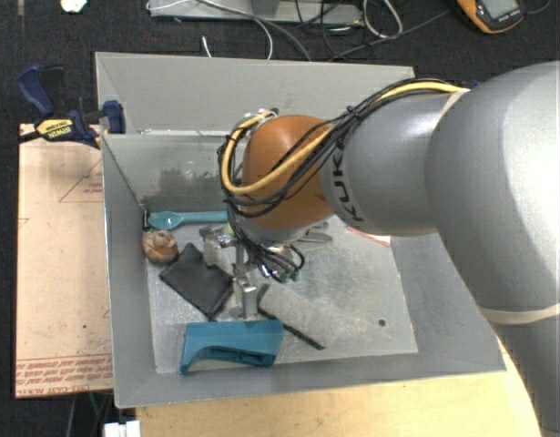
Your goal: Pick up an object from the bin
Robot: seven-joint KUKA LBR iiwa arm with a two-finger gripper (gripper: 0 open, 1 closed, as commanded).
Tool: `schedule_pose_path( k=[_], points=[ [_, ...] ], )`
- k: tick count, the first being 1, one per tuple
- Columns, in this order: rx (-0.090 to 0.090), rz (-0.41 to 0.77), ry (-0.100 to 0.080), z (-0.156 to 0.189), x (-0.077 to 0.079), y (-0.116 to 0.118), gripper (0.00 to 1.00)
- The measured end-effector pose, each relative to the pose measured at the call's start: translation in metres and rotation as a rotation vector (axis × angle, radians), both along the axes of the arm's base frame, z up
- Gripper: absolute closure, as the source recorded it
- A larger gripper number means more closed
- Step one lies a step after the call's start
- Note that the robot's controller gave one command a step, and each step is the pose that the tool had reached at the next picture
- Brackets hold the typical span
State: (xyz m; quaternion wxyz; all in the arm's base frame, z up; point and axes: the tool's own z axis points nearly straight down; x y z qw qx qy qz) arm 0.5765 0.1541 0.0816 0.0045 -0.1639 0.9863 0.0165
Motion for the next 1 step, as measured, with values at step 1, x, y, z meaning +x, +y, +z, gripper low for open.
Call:
schedule_pose_path(
  k=[1],
  points=[
    [0.001, 0.018, -0.006, -0.0106, 0.0225, -0.0321, 1.0]
  ],
)
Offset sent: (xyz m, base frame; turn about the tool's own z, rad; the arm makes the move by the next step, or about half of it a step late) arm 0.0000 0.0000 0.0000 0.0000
